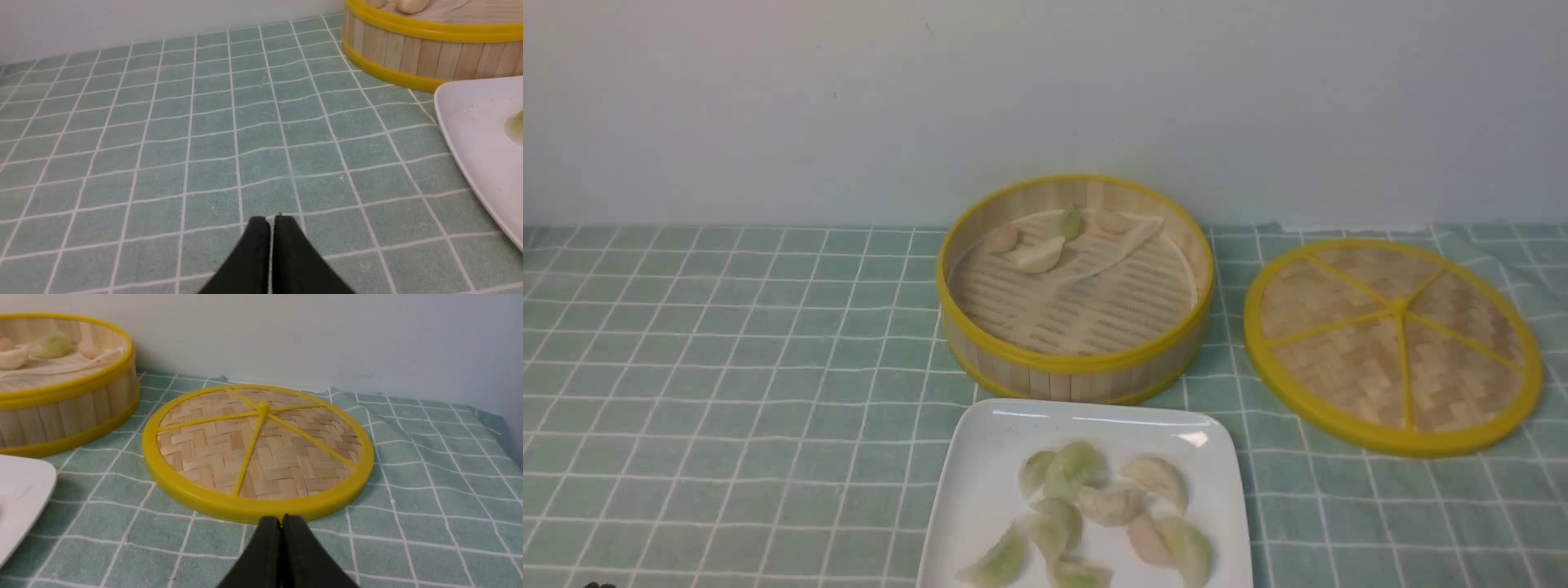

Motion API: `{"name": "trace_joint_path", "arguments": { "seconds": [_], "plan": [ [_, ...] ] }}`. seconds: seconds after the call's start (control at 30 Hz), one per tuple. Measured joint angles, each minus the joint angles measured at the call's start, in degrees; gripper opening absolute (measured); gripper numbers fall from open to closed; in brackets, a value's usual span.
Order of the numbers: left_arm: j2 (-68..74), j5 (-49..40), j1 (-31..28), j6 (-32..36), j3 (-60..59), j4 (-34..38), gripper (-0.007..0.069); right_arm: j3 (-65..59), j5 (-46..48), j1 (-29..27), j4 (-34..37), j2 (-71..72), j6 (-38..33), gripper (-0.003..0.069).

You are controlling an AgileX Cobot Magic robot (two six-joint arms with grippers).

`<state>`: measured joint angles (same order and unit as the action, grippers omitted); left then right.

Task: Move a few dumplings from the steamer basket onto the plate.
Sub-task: Use the left arm to grab a dumpling from the steamer

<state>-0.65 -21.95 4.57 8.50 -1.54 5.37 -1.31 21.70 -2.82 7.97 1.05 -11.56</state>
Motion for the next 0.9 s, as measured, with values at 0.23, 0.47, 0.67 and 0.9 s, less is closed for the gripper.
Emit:
{"name": "trace_joint_path", "arguments": {
  "seconds": [0.23,0.47,0.67,0.9],
  "plan": [
    [0.00,0.00,0.00,0.00,0.00,0.00,-0.0006,0.00,0.00,0.00,0.00,0.00,0.00,-0.0015],
    [0.00,0.00,0.00,0.00,0.00,0.00,-0.0006,0.00,0.00,0.00,0.00,0.00,0.00,-0.0015],
    [0.00,0.13,0.00,0.26,0.00,-0.48,-0.0006,0.00,0.00,0.00,0.00,0.00,0.00,-0.0015],
    [0.00,6.70,0.00,-5.84,-0.11,11.06,-0.0006,0.00,0.00,0.00,0.00,0.00,0.00,-0.0015]
  ]
}}
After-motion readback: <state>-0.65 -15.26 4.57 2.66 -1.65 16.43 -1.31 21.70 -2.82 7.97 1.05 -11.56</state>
